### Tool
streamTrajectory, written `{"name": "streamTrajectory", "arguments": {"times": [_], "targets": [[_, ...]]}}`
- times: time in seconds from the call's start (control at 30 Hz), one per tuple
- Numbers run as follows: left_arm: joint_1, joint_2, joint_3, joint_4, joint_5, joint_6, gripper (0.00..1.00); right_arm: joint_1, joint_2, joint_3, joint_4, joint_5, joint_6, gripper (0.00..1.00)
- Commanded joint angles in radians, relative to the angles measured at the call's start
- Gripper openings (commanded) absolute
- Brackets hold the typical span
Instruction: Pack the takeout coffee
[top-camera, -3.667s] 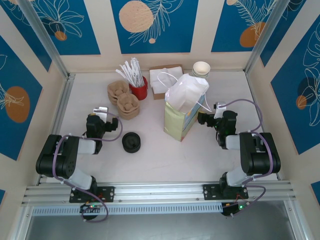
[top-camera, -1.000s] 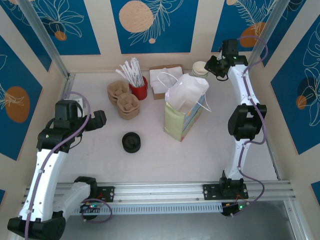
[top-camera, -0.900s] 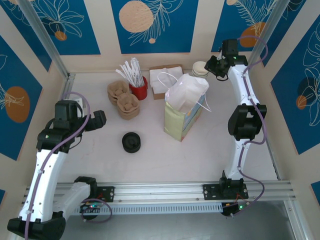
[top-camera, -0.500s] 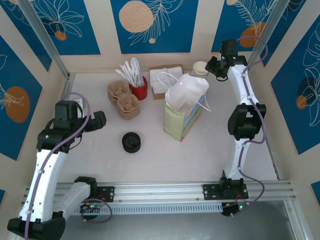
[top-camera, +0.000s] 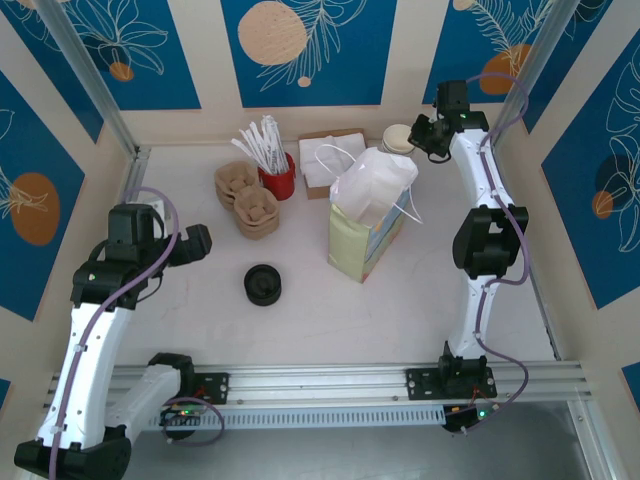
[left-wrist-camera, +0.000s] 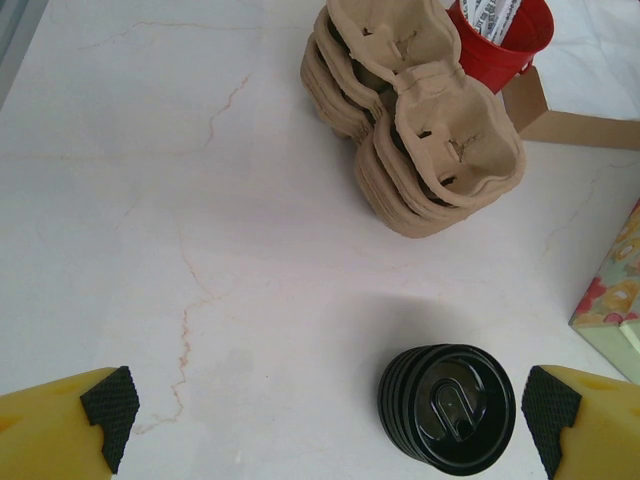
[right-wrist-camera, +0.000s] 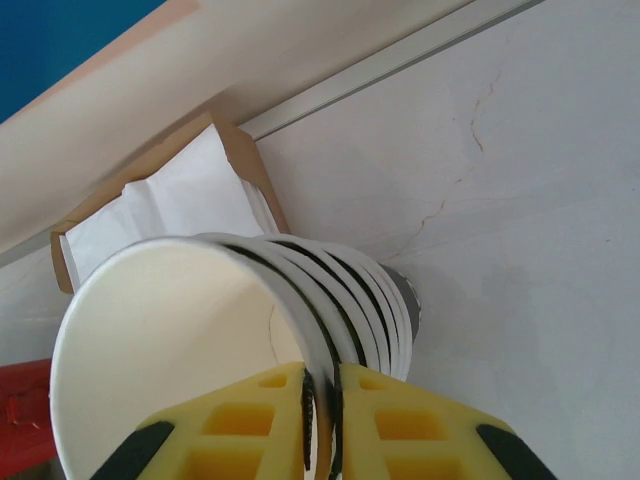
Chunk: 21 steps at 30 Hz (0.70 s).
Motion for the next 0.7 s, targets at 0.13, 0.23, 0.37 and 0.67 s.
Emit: {"name": "streamTrajectory", "arguments": {"times": [0.13, 0.23, 0.37, 0.67], "targets": [[-0.005, -0.014, 0.018, -0.022, -0.011, 0.007, 1.0, 0.008, 0.0, 0.084, -0.053, 0.018, -0.017, 0.1], [-0.006, -0.016, 0.019, -0.022, -0.01, 0.005, 1.0, 0.008, -0.01, 0.106, -0.066, 0.017, -0.021, 0.08], [-0.006, -0.018, 0.021, -0.025, -0.008, 0.005, 1.0, 0.007, -0.014, 0.17, -0.104, 0.012, -0.027, 0.07], [-0.005, -0.021, 0.038, -0.038, -0.007, 0.004, 1.0, -0.003, -0.04, 0.385, -0.219, -0.011, -0.035, 0.06]]}}
